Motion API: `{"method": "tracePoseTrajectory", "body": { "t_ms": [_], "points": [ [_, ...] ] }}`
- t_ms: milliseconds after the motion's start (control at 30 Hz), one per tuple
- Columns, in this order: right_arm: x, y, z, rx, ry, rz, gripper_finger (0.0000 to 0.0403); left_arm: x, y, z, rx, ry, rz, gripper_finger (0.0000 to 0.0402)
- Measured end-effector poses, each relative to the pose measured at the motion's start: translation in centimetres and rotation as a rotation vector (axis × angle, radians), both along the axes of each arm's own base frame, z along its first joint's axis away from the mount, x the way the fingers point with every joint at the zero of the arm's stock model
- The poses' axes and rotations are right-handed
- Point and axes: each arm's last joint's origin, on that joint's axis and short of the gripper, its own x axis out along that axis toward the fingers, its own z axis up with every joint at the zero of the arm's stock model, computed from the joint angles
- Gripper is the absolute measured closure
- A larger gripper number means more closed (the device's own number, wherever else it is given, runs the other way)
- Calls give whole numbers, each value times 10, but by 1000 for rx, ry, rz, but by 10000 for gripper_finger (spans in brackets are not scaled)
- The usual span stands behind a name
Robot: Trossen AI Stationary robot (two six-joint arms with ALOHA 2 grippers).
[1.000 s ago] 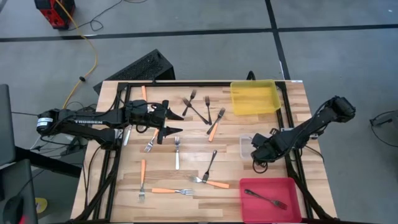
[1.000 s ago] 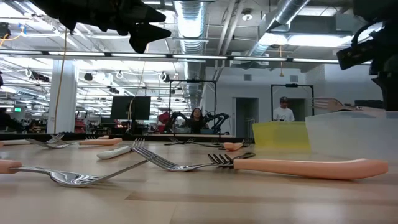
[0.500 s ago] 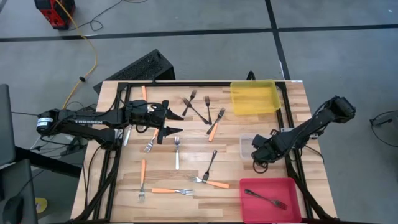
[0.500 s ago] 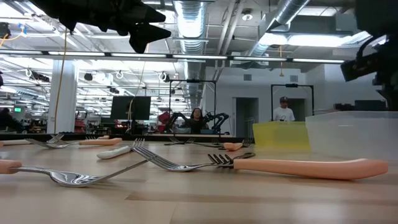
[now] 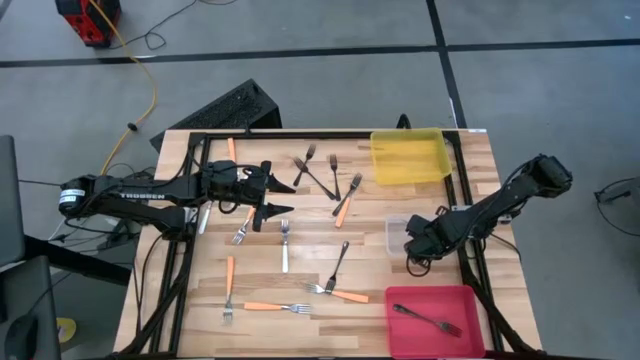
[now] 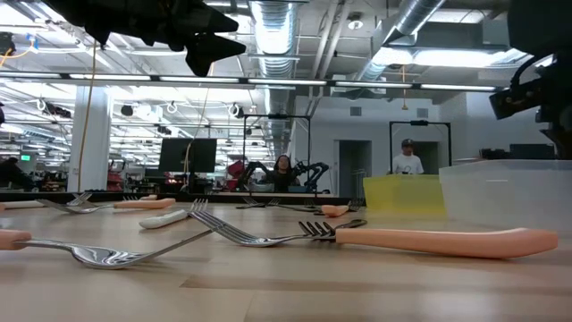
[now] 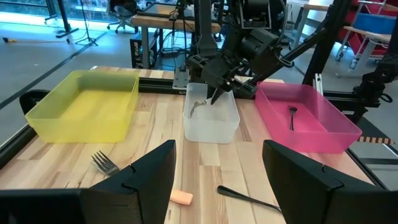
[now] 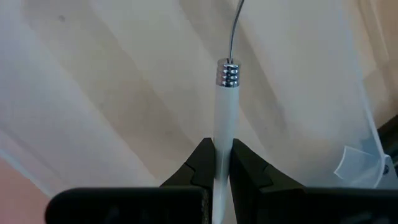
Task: Sort silverware by color (type)
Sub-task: Put the white fork into the transparent bin
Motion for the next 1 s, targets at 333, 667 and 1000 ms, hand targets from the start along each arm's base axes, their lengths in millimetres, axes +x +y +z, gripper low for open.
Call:
{"method": "tracePoseTrajectory", "body": {
  "t_ms": [333, 667, 1000],
  "points": [
    [1, 0, 0, 4, -12, -9, 354, 0, 0, 0, 0, 0, 1, 176],
    [1, 1, 0, 3, -20, -15, 308, 0, 0, 0, 0, 0, 1, 176],
    [2, 1, 0, 4, -28, -15, 299, 0, 0, 0, 0, 1, 1, 176]
  ]
}}
